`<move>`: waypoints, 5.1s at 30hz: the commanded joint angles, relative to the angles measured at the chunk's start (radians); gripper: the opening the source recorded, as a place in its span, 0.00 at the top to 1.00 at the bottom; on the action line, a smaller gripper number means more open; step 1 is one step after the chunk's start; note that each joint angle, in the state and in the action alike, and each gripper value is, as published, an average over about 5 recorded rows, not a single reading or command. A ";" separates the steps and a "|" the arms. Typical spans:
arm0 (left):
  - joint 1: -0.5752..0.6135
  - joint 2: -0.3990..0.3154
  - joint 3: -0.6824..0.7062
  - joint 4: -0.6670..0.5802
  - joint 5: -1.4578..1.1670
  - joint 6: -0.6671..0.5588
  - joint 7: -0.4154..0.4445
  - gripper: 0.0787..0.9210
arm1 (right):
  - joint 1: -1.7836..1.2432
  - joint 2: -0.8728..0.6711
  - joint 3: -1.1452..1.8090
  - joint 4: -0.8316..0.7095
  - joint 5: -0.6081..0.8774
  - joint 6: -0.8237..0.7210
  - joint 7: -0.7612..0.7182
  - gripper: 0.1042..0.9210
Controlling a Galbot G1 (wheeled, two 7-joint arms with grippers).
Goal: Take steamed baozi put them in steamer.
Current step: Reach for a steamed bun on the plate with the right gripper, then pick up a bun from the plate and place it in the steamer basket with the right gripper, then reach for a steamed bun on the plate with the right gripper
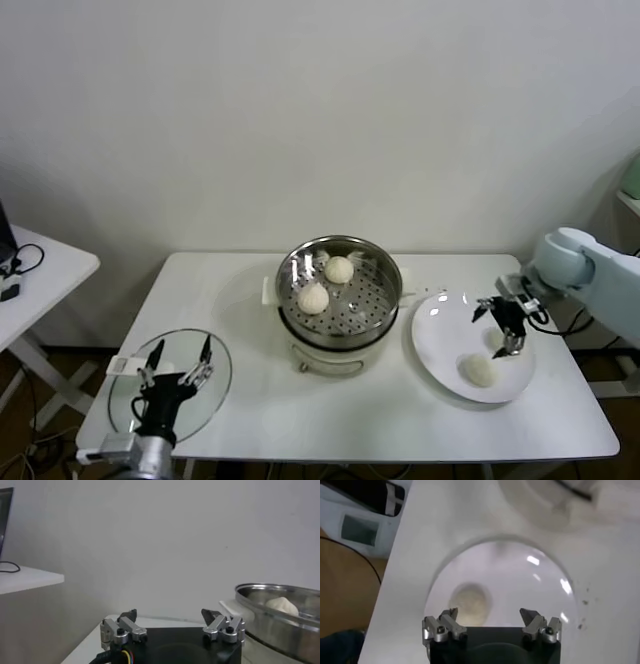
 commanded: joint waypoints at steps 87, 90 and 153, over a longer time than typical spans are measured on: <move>0.008 0.001 0.021 -0.018 0.049 0.042 -0.019 0.12 | 0.355 0.502 -0.137 0.328 -0.592 0.614 0.004 0.27; 0.009 0.006 0.017 -0.018 0.044 0.045 -0.021 0.12 | 0.342 0.542 -0.158 0.299 -0.599 0.626 0.007 0.27; -0.012 0.026 0.067 -0.002 0.015 0.082 -0.048 0.12 | 0.338 0.566 -0.244 0.201 -0.497 0.808 0.045 0.12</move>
